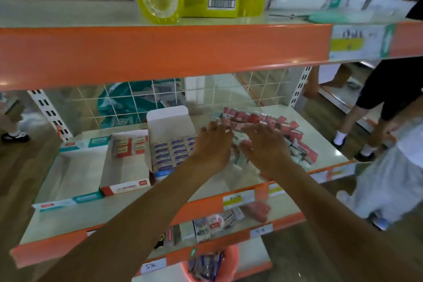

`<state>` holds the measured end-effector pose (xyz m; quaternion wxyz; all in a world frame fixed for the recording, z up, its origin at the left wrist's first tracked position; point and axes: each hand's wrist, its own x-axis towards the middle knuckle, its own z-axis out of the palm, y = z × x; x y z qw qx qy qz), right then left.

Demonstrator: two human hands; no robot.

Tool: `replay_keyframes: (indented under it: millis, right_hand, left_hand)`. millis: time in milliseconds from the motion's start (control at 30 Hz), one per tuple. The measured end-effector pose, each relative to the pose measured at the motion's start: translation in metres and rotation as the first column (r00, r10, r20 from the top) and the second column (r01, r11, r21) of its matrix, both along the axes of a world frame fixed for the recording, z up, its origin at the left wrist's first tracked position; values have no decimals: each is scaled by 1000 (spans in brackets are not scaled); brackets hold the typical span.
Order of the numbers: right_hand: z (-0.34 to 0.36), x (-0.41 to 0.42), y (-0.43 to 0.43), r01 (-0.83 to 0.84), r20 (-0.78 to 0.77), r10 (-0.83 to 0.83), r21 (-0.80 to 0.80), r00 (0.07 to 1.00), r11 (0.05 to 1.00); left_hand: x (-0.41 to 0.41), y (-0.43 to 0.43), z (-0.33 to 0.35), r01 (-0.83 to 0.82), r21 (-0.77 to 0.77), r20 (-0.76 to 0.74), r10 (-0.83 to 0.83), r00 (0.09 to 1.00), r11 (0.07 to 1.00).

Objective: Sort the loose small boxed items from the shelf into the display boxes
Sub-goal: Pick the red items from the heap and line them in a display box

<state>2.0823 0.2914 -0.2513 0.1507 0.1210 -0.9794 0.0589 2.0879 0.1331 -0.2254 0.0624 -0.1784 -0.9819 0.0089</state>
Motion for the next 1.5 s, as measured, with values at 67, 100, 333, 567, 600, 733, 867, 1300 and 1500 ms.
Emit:
replay_keyframes:
  millis: [67, 100, 333, 567, 600, 733, 867, 1300, 1500]
  right_hand:
    - [-6, 0, 9, 6, -34, -7, -10, 999, 1000]
    - [-7, -1, 13, 10, -36, -10, 3, 999, 1000]
    - [-11, -8, 23, 16, 99, -26, 103, 995, 995]
    - [-11, -17, 15, -49, 142, 33, 113, 989, 992]
    - [-10, -19, 13, -49, 159, 30, 117, 987, 992]
    - [-10, -25, 7, -1, 209, -18, 91, 978, 996]
    - [-8, -29, 2, 46, 214, -59, 66, 975, 997]
    - [-5, -33, 8, -2, 165, 42, -238, 985, 971]
    - [5, -30, -6, -123, 47, 158, -429, 986, 895]
  left_hand:
    - [-1, 9, -8, 22, -19, 46, -21, 999, 1000]
    - [-2, 13, -12, 31, -27, 57, -29, 998, 999]
    - [-8, 21, -33, 32, -23, 113, -29, 993, 999]
    - [-10, 13, -27, 198, -114, 148, -180, 972, 974]
    - [-12, 11, -24, 229, -105, 158, -211, 965, 968]
    - [-17, 5, -18, 273, -75, 163, -258, 952, 959]
    - [-20, 6, -22, 303, -139, 79, -295, 952, 943]
    - [-8, -2, -2, 140, 249, -82, -123, 989, 958]
    - [-10, -27, -7, 34, 332, -59, -15, 998, 943]
